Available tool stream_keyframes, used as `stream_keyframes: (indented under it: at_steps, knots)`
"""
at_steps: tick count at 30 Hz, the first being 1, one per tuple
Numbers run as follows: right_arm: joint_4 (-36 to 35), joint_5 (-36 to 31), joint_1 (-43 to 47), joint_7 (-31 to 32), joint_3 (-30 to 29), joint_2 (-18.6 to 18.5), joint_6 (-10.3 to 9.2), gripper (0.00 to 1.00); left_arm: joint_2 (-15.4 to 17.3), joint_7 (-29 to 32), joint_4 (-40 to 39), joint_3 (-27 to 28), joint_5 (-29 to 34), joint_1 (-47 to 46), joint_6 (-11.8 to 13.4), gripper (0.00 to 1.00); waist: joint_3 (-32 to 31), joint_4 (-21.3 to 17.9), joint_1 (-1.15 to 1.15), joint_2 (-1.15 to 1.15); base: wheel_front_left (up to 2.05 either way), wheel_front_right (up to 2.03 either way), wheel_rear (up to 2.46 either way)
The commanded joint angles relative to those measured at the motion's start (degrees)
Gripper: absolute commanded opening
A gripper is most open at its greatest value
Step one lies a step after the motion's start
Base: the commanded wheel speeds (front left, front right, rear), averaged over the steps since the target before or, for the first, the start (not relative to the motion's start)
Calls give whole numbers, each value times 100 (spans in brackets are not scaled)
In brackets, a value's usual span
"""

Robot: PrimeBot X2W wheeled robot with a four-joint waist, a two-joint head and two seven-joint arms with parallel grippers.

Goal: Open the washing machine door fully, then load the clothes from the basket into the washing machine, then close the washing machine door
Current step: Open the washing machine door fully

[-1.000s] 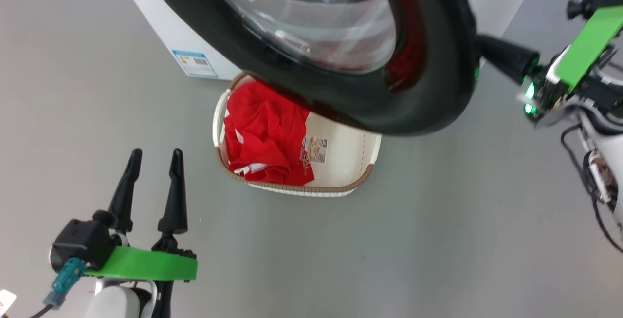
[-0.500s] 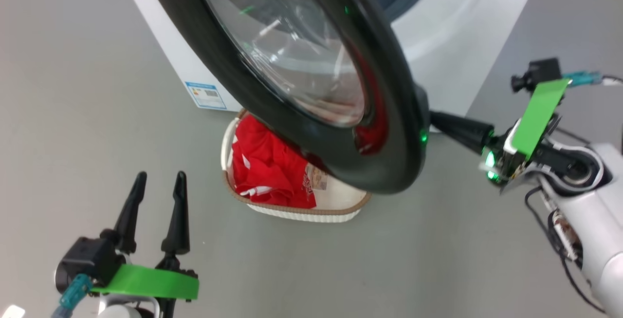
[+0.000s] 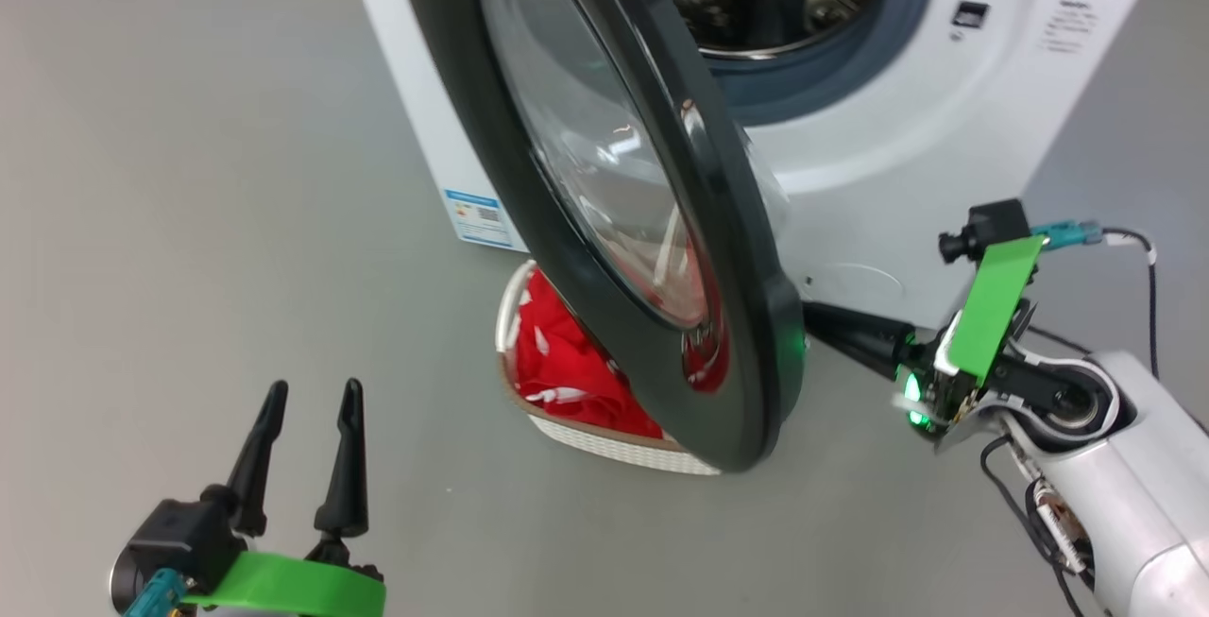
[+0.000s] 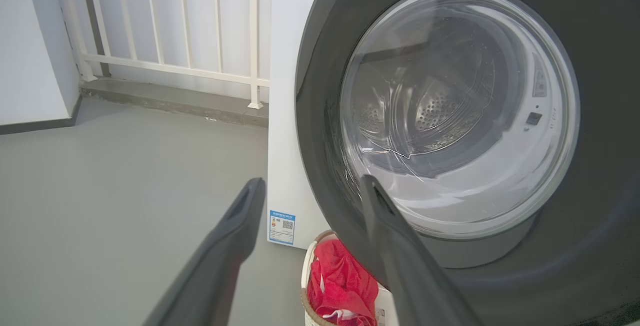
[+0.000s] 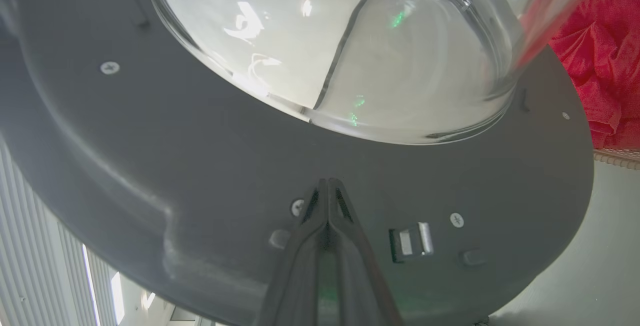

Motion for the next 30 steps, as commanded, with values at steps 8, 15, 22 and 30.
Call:
stream_keyframes:
  at_steps: [8,15,22,30]
  knots:
    - [-174,12,241,151,112,190,10,0,108,-47,-95,193,57,51,-17,100,-264,574,0,0,0,0,0]
    - [-145,-2,322,184,137,334,10,0,118,-47,-80,176,55,70,-17,100,-325,815,0,0,0,0,0]
    - [-135,-34,381,212,142,468,10,0,126,-47,-72,177,63,93,-17,100,-371,912,0,0,0,0,0]
    - [-104,-88,363,264,150,616,10,0,124,-47,-79,194,57,100,-17,100,-362,933,0,0,0,0,0]
